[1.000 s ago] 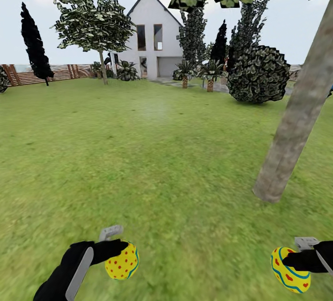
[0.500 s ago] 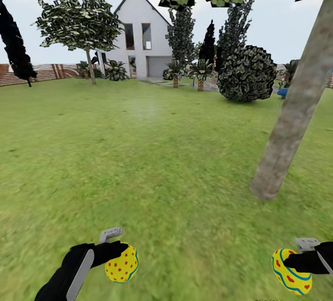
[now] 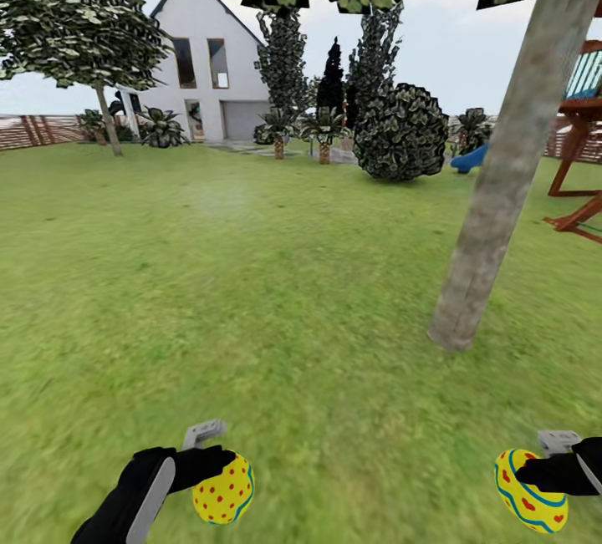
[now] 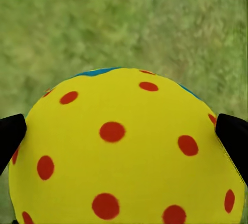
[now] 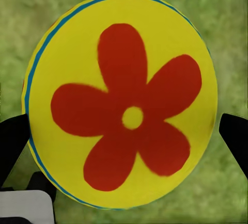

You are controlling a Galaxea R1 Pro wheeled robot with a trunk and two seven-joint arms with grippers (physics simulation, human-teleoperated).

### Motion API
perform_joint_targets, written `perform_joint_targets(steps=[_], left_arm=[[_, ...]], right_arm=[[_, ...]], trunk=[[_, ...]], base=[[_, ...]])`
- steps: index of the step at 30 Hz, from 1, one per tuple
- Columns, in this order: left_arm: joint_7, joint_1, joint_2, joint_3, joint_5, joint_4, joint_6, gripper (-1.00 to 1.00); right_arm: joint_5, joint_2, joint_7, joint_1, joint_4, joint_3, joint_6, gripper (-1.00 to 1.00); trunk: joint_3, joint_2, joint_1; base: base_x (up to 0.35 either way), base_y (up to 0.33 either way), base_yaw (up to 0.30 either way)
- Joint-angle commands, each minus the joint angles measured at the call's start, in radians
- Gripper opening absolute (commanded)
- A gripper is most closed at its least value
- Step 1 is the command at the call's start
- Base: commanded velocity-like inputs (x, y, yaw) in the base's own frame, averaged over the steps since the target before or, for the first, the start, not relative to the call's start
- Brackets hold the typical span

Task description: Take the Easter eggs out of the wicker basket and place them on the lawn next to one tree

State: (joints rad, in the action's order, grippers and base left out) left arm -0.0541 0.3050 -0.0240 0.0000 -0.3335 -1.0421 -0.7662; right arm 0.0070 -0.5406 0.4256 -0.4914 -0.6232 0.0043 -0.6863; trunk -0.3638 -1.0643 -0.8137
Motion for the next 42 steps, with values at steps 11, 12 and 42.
perform_joint_targets(steps=[11,12,42], left_arm=[[-0.006,0.000,0.001,-0.002,0.002,0.010,-0.003,-1.00],[-0.006,0.000,0.001,-0.002,0.002,0.011,-0.003,-1.00],[-0.021,0.000,-0.300,0.196,-0.082,-0.008,-0.107,-1.00]], right_arm=[[0.001,-0.001,0.004,-0.001,-0.001,0.000,-0.006,-1.00],[0.001,0.000,0.004,-0.001,-0.001,0.000,-0.006,-1.00],[0.001,0.011,0.005,-0.001,0.003,0.003,-0.004,-1.00]], trunk=[[-0.006,-0.001,0.000],[-0.006,-0.001,0.000],[-0.029,-0.001,0.000]], base=[[0.260,0.235,-0.290],[0.271,0.219,-0.290],[0.296,0.175,-0.287]])
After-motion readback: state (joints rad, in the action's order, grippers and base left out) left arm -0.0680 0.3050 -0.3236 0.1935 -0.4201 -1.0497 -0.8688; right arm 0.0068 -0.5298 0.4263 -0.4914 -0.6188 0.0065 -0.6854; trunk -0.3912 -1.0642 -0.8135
